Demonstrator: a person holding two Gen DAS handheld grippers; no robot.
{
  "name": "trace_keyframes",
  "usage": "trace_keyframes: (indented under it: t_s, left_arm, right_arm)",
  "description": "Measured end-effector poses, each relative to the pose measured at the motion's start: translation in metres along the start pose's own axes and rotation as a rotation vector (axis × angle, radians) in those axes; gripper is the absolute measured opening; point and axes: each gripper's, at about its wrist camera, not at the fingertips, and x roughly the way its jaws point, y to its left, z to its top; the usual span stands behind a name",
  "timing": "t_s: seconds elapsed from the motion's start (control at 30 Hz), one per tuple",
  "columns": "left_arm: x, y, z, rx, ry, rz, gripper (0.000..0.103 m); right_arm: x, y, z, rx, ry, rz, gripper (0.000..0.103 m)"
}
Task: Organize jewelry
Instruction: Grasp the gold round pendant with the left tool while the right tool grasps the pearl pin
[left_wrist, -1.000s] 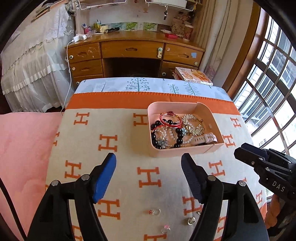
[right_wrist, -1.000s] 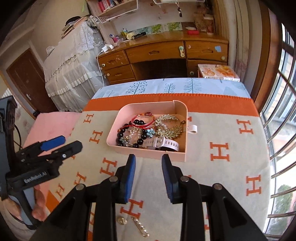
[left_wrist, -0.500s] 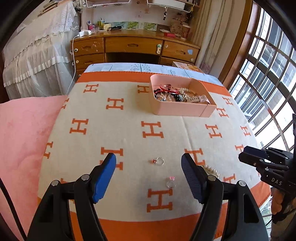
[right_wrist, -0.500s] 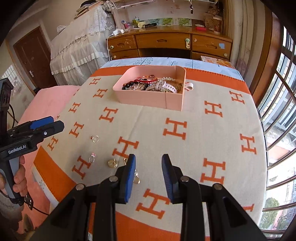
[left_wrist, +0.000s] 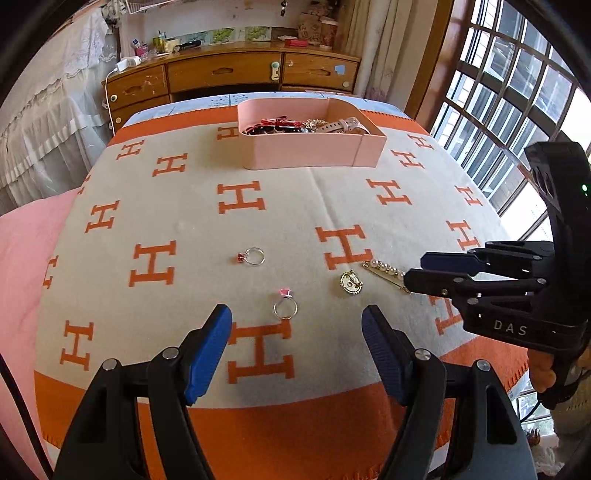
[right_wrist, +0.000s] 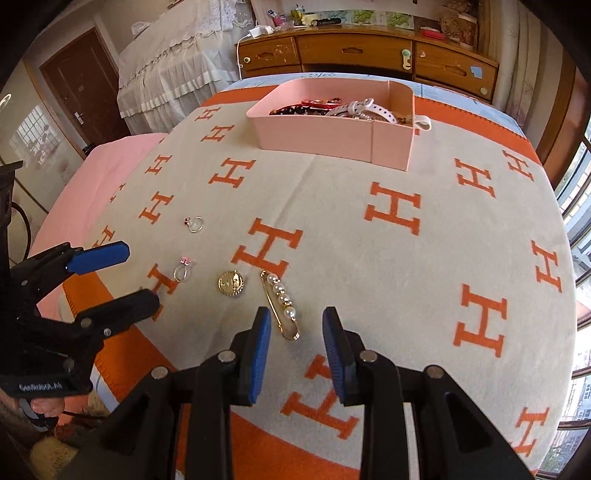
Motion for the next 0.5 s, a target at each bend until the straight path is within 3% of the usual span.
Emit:
trace_keyframes:
  t_s: [0.17, 0.27, 0.4, 0.5]
  left_arm:
    - [0.008, -0.007, 0.000, 0.027, 0.019, 0.008, 0.071]
    - [0.012, -0.009, 0.003, 0.031, 0.031, 0.008, 0.071]
    - [0.017, -0.018, 0.008, 0.061, 0.045, 0.000, 0.071]
    - [0.024, -0.029, 0.015, 0.093, 0.061, -0.017, 0.071]
  right_arm:
    - [0.015, 0.006, 0.005, -0.062, 0.006, 0.009, 0.027]
    - [0.018, 0.011, 0.007, -0.123, -0.001, -0.019, 0.008]
    - [0.015, 0.017, 0.000, -0.204, -0.028, -0.050, 0.007]
    - [0.010, 0.010, -0.005, -0.179, -0.045, -0.055, 0.007]
